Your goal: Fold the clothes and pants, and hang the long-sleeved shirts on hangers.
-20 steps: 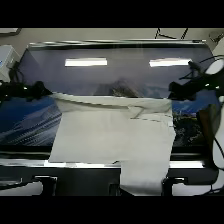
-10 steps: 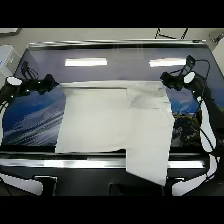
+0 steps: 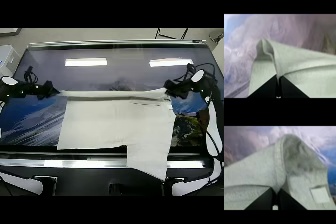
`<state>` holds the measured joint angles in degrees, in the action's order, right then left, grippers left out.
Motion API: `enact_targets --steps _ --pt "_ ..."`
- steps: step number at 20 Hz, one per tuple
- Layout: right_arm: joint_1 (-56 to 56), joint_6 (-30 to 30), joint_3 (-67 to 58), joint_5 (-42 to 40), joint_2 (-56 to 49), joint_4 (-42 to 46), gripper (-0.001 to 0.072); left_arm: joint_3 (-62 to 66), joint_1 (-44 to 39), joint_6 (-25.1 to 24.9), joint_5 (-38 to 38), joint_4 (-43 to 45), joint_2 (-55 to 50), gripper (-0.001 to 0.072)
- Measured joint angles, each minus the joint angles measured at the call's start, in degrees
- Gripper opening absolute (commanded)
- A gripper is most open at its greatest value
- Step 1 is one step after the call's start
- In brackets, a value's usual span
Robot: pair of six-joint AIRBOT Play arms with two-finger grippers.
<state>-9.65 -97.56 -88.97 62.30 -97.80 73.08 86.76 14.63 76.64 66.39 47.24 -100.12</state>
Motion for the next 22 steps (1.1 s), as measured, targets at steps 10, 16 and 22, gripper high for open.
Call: enact_targets --steps 10,16,22 --pt "0.2 -2.2 9.2 12.3 1.3 2.2 0.0351 -10.7 0.0 -1.0 11.4 3.8 -0.9 0.0427" --pt "-6.4 -0.6 6.6 21.3 5.3 1.6 0.0540 -6.5 5.1 -0.8 19.6 6.1 1.8 0.0444" --pt "-12.6 2.0 17.3 28.1 14.1 5.6 0.0540 -23.0 9.3 -2.9 22.4 13.7 11.0 0.0444"
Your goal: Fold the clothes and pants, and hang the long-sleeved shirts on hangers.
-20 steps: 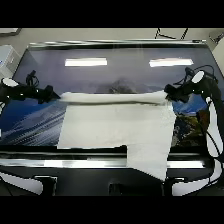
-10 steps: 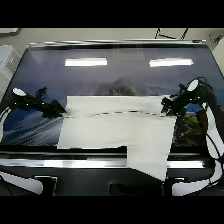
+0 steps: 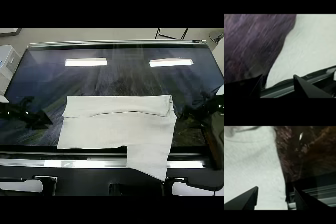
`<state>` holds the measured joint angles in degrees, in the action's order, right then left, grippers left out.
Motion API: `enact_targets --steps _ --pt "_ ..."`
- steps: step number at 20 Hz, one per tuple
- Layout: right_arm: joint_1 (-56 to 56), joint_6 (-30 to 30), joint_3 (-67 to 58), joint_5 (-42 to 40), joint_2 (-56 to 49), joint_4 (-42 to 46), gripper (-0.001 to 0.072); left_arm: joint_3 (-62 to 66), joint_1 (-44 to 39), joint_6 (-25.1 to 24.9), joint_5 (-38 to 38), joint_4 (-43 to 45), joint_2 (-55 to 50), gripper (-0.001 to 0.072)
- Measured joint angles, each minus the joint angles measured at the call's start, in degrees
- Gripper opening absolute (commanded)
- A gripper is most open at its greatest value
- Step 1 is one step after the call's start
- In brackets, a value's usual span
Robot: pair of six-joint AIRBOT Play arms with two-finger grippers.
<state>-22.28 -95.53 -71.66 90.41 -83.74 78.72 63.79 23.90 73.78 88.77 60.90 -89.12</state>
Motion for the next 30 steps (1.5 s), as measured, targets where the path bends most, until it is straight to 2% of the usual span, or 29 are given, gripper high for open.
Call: enact_targets --steps 3,7,8,9,11,14,15,21,23,25,26,27,30 --pt "-0.7 1.5 7.7 -0.5 3.7 0.0 0.0540 -11.4 0.7 -3.3 -2.4 1.0 3.7 0.0444" --pt "-0.9 3.0 12.4 -0.7 5.8 -0.1 0.0540 -20.3 0.6 -5.5 -5.2 -1.1 5.4 0.0442" --pt "-1.0 3.0 12.9 -0.8 6.2 -0.2 0.0540 -21.6 0.4 -5.7 -5.4 -2.0 5.7 0.0419" --pt "-1.0 3.3 13.3 -0.9 6.4 -0.3 0.0540 -22.7 0.1 -5.8 -6.4 -2.7 5.8 0.0315" --pt "-1.0 3.4 13.7 -0.8 7.0 -0.3 0.0538 -24.2 -0.7 -5.8 -9.3 -4.0 5.9 0.0023" --pt "-1.0 4.1 15.3 -0.8 8.4 -0.3 0.0540 -25.2 -1.6 -5.4 -11.9 -6.3 6.1 0.0022" --pt "-1.0 4.4 16.8 -0.9 9.0 -0.2 0.0561 -25.3 -1.8 -5.2 -12.5 -6.9 6.1 0.0022" --pt "-1.0 8.3 32.2 -6.8 11.4 -4.1 0.0569 -25.7 -2.1 -5.2 -13.6 -7.4 6.9 0.0022" --pt "-1.0 9.6 35.6 -9.9 11.6 -6.8 0.0516 -25.7 -2.1 -5.3 -13.7 -7.3 7.7 0.0022" --pt "-1.0 10.3 37.6 -11.1 11.7 -9.4 0.0266 -25.7 -2.1 -5.4 -13.4 -6.9 8.6 0.0022" --pt "-1.0 10.8 38.3 -12.5 11.8 -10.3 0.0088 -25.8 -2.1 -5.4 -13.3 -7.1 8.9 0.0022" --pt "-1.0 11.3 38.7 -14.2 11.7 -11.6 0.0052 -25.8 -2.1 -5.4 -12.9 -7.2 9.2 0.0022" --pt "-1.0 14.0 38.6 -14.5 11.8 -12.8 0.0050 -24.7 -2.1 -5.4 -12.0 -7.4 9.7 0.0022"
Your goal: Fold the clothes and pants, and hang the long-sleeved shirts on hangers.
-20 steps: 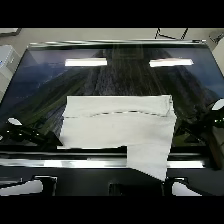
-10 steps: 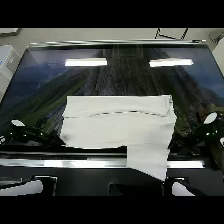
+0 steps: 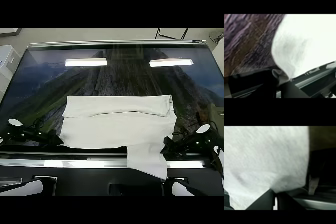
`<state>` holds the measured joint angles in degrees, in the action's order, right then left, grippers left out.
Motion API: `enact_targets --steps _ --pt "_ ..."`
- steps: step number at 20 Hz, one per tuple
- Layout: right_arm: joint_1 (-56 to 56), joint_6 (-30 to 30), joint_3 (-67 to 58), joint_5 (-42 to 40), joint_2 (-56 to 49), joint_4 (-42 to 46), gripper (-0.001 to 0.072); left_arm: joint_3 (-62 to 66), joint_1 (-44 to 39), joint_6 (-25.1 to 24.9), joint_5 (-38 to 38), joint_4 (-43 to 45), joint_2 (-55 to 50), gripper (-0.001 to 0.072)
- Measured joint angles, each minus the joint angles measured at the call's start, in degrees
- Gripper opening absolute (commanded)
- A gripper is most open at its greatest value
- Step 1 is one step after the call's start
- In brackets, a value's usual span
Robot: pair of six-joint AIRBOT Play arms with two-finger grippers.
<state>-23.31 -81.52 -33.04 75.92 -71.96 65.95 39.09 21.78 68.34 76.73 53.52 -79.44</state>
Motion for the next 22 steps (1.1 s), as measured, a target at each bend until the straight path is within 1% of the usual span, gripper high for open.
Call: enact_targets --steps 2,3,6,8,11,15,17,20,21,22 --pt "0.0 1.4 -3.0 0.2 0.5 0.1 0.0048 2.8 0.0 0.1 1.3 -0.1 0.2 0.0022" --pt "0.0 1.4 -5.3 2.0 0.8 -0.3 0.0048 4.9 0.0 0.6 2.2 -0.2 0.3 0.0022" --pt "0.0 -0.7 -15.6 3.1 0.4 -2.1 0.0048 12.7 -0.8 2.5 3.5 -1.0 -0.5 0.0022" --pt "0.1 -2.3 -23.1 2.7 -2.0 -4.5 0.0048 19.5 -2.3 4.0 3.5 -1.3 -2.8 0.0024" --pt "1.6 -4.7 -33.7 -0.8 -8.4 -7.2 0.0049 31.9 -5.6 6.6 2.8 -2.3 -9.7 0.0024" --pt "4.6 -8.2 -45.4 -8.1 -19.7 -9.1 0.0050 49.8 -8.7 11.8 2.3 -3.8 -22.0 0.0024" --pt "5.3 -9.6 -49.0 -11.7 -24.2 -10.3 0.0050 56.0 -9.3 14.6 2.3 -4.1 -27.4 0.0023" --pt "6.0 -10.2 -51.5 -16.6 -28.9 -13.0 0.0052 60.5 -9.9 17.4 2.3 -4.6 -33.7 0.0030" --pt "6.4 -10.2 -51.9 -17.6 -30.2 -13.7 0.0053 61.3 -10.1 17.7 2.3 -4.8 -35.4 0.0111" --pt "6.8 -10.3 -52.2 -18.4 -31.3 -14.3 0.0062 61.9 -10.1 18.1 2.3 -5.4 -36.9 0.0238"
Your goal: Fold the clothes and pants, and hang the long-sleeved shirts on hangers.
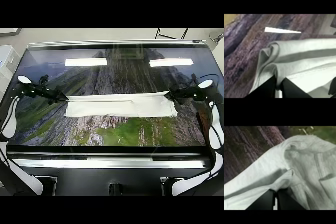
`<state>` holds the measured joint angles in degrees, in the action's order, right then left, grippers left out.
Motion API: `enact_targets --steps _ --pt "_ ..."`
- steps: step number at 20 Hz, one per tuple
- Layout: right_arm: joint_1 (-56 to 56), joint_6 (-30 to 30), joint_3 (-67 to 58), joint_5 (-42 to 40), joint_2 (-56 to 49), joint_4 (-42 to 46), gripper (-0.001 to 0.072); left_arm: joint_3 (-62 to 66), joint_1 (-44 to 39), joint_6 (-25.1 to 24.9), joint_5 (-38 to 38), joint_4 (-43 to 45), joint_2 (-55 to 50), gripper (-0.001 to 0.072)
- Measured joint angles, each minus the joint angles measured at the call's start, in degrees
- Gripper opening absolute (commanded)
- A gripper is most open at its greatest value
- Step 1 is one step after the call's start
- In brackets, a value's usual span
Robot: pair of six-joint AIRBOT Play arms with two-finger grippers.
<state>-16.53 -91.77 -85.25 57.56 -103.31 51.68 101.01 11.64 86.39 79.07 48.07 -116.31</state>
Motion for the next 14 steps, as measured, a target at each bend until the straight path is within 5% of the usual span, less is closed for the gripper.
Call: enact_targets --steps 1,3,4,6,14 --pt "0.3 0.0 -0.2 -0.6 -0.8 -0.6 0.0132 0.4 0.0 0.3 -0.2 -0.9 -1.0 0.0371" --pt "0.3 0.0 -0.7 -0.8 -1.5 -1.9 0.0434 1.2 0.4 0.6 0.7 -3.2 -2.4 0.0591" --pt "-0.2 0.3 -1.3 0.0 -1.6 -2.6 0.0579 1.8 0.9 0.4 1.5 -4.1 -2.8 0.0620" --pt "-3.0 1.4 -2.8 3.4 -1.4 -2.5 0.0705 3.8 2.9 0.1 4.5 -4.9 -3.1 0.0668" --pt "-15.9 4.5 -4.7 19.2 -5.2 0.7 0.0715 8.4 10.2 1.8 15.1 -6.4 3.4 0.0671"
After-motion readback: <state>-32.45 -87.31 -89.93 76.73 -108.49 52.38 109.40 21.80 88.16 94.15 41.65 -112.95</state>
